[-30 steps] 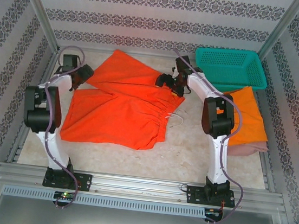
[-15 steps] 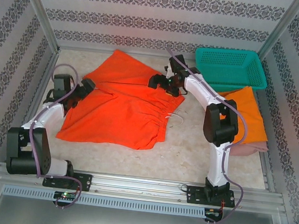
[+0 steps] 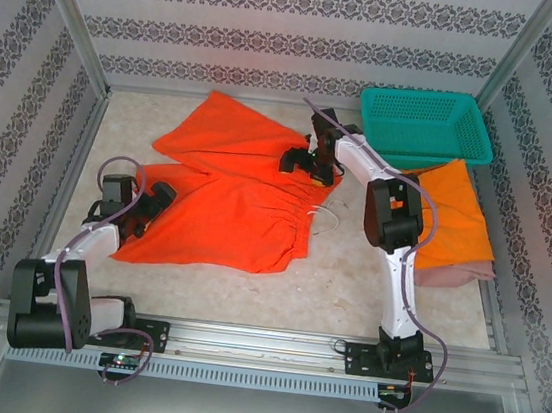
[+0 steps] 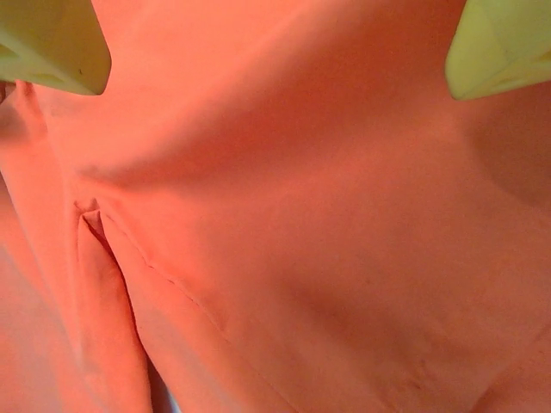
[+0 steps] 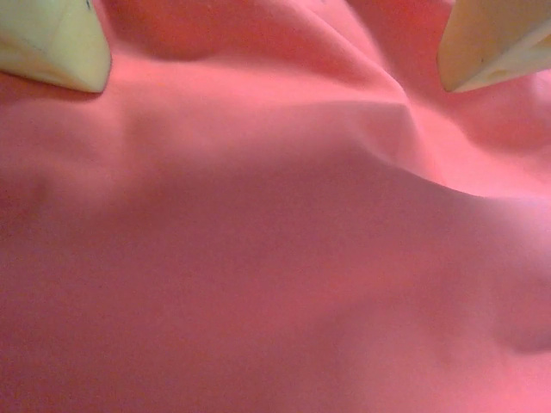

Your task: Fold and stack the shorts

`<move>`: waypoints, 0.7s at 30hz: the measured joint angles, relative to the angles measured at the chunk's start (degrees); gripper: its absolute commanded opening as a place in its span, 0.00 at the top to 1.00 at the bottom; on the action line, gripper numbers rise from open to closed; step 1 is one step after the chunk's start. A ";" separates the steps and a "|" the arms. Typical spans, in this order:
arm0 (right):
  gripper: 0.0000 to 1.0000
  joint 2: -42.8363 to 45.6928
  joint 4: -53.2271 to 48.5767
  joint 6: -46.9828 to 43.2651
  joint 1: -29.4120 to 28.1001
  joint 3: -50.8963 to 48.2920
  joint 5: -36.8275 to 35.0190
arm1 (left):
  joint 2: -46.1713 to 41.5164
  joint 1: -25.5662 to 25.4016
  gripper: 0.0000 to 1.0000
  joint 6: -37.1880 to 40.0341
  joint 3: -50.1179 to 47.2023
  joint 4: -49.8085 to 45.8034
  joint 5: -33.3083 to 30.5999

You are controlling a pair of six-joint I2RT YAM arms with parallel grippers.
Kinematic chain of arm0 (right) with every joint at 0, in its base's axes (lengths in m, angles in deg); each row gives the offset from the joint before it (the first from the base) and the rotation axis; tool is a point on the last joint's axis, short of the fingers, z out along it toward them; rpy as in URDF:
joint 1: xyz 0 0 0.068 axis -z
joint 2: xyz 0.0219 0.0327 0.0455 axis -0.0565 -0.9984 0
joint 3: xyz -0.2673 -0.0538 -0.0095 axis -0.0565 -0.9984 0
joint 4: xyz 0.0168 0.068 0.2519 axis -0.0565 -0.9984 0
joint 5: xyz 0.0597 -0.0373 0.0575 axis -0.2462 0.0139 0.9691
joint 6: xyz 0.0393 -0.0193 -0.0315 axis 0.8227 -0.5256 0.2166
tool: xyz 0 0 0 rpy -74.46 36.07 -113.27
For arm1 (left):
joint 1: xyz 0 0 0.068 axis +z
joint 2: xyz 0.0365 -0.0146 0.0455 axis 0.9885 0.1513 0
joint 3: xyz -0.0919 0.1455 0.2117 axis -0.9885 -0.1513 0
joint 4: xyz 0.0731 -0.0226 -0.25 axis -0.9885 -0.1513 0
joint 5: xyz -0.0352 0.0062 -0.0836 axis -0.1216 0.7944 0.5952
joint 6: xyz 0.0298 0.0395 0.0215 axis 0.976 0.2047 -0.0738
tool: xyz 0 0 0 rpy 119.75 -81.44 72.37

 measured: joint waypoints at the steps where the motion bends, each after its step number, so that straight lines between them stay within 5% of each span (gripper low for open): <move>1: 0.02 -0.98 -0.68 -0.44 0.13 1.95 -0.15 | -0.92 -0.02 0.00 -0.02 -0.57 0.07 -0.07; 14: 0.02 -16.24 -13.77 -5.68 0.68 29.46 -1.81 | -8.35 -2.64 0.00 -3.30 -8.09 -0.11 -0.57; 21: 0.03 -18.40 -15.89 -6.82 1.51 33.73 -1.77 | -10.01 -6.14 0.00 -4.72 -8.37 -0.50 -2.01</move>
